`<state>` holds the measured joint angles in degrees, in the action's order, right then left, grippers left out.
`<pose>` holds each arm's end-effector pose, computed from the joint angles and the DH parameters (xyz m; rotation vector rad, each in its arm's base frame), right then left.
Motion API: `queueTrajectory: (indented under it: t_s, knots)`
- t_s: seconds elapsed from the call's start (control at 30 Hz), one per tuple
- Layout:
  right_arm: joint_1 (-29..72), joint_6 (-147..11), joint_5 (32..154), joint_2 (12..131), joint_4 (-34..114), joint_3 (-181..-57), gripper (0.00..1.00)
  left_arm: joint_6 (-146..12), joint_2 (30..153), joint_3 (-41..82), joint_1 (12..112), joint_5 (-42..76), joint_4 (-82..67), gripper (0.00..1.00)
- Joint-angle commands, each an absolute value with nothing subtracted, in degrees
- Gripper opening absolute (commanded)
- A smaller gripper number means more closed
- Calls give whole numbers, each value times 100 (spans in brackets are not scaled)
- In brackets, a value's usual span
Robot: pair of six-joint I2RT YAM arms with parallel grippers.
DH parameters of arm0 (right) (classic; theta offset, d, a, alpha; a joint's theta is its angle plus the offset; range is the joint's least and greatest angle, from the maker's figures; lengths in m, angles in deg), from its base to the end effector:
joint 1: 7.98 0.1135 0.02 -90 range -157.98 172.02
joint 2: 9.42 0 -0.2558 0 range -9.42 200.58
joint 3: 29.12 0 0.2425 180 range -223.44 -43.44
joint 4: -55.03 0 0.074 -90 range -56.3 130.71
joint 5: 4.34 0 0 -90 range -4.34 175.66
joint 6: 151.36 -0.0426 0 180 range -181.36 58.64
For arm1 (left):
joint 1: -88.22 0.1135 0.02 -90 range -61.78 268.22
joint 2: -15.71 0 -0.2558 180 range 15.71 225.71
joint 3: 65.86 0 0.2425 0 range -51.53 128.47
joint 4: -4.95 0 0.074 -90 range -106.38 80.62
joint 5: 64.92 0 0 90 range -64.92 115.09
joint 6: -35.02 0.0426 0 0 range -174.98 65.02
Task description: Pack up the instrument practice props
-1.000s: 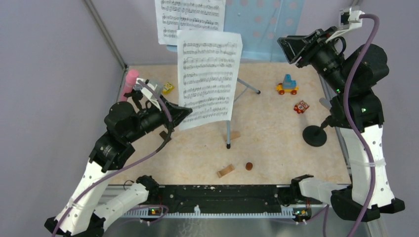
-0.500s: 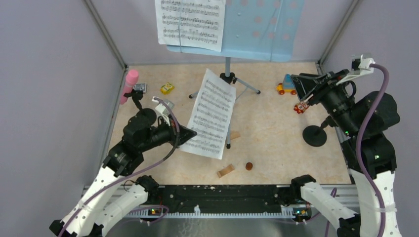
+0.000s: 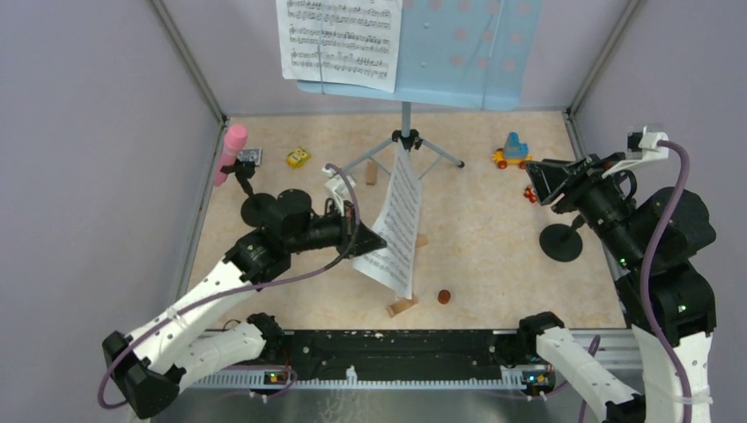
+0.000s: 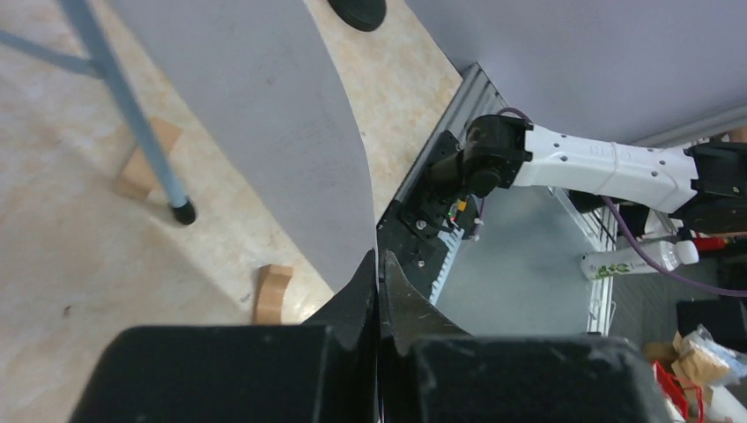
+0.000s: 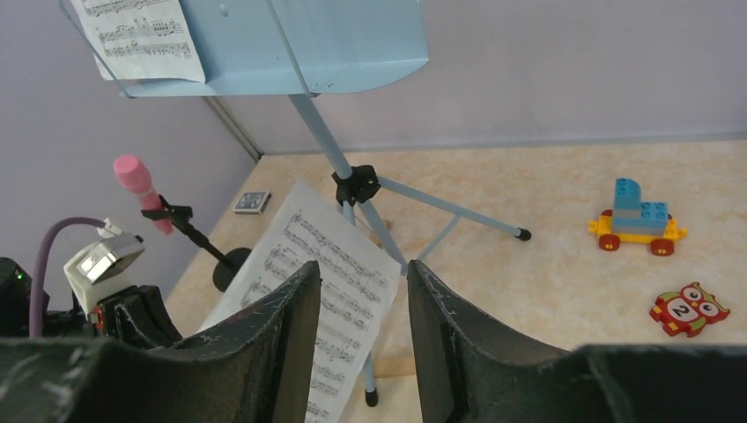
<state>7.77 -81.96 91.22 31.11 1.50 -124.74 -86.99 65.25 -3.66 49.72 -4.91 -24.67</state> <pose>0.0766 0.0259 0.4818 -0.0118 1.5722 0.5758 0.1407 -0.1391 0.3289 0.5122 1.9856 -1.2997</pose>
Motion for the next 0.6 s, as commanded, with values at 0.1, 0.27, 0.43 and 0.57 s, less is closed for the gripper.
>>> queueTrajectory:
  t_s: [0.1,0.27,0.43,0.57]
  knots:
    - [801,-8070,8840,2907,-52,-12558,41,-9026,7578,350,2971,653,-1197,0]
    - [801,-7924,8678,2802,-262,-12674,42,-9021,8671,958,2432,756,-538,0]
    - [801,-7758,8480,2714,-506,-12754,42,-8868,9876,2130,2342,367,-391,0]
    - [802,-7680,8345,2649,-651,-12854,42,-8731,10784,3192,2318,110,-466,0]
